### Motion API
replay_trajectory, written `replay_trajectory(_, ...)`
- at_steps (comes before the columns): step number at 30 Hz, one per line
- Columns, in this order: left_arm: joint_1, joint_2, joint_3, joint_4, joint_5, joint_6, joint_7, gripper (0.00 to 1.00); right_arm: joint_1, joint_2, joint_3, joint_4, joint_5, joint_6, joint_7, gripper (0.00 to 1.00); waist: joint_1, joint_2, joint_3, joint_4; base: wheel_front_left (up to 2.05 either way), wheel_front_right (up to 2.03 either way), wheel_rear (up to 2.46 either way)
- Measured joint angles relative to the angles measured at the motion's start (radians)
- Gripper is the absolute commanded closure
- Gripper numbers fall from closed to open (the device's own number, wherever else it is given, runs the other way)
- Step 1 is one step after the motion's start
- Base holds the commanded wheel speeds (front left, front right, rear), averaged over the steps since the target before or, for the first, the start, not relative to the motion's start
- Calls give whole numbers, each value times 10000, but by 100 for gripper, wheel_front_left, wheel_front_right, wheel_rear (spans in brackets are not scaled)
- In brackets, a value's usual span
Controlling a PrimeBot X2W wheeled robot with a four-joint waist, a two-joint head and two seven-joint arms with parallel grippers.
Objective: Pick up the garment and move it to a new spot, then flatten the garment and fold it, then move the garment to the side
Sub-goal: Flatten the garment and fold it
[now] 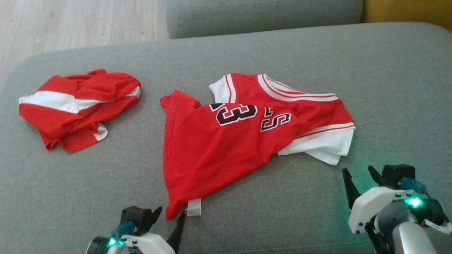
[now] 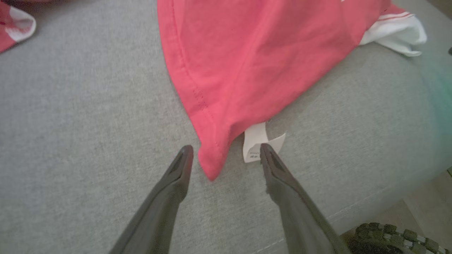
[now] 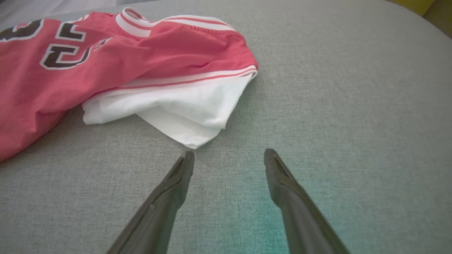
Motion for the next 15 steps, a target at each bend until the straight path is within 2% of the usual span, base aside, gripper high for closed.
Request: replay_trajectory(15,-632,190,-27,1053,199,109,-146,0,-1284,4,234,1070,558,0,228,0,1,0,781,-110,0,0,0)
